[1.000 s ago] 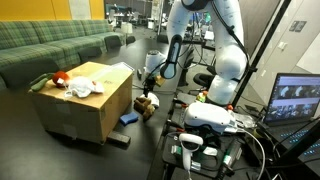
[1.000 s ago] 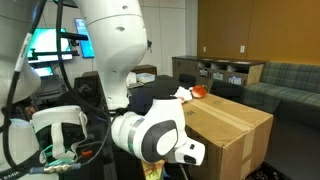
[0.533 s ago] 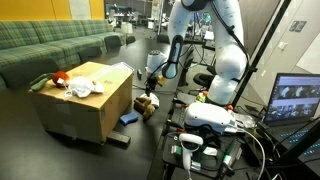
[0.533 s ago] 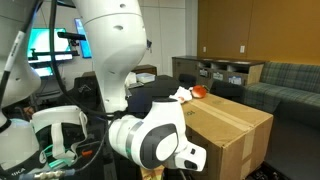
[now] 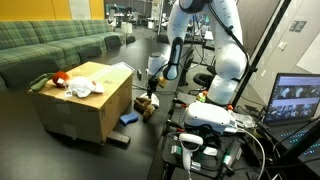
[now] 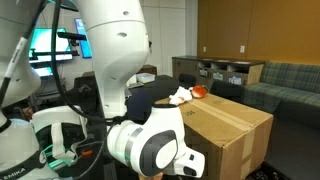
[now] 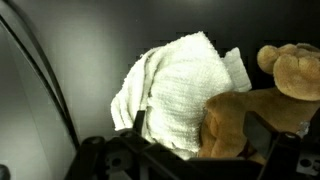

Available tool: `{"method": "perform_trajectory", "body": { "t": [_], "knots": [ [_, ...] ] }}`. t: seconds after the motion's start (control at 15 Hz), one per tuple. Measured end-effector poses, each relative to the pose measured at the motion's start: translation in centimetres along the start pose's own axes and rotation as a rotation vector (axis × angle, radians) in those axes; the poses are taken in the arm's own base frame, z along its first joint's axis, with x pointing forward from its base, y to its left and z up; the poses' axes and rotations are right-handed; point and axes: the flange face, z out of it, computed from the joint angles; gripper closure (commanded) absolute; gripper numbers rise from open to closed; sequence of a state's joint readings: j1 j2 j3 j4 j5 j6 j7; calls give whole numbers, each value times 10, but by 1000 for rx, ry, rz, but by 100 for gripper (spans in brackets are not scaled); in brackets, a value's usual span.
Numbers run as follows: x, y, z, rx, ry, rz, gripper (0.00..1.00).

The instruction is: Replace the objects on the box with the objects on the table, that is the brown toy with the towel, plastic bag with the blue duster and orange object with the dark brown duster

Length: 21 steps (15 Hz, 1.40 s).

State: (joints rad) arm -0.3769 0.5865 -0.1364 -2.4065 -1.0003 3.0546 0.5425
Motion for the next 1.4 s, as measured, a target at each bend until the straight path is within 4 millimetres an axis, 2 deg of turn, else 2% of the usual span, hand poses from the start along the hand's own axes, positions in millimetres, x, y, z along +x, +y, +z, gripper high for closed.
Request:
{"method": "perform_trajectory", "body": {
  "t": [0.6,1.4],
  "knots": [
    [-1,-2,26,12,-25,-26,0],
    [1,9,44,-3,-39,-18,0]
  ]
}}
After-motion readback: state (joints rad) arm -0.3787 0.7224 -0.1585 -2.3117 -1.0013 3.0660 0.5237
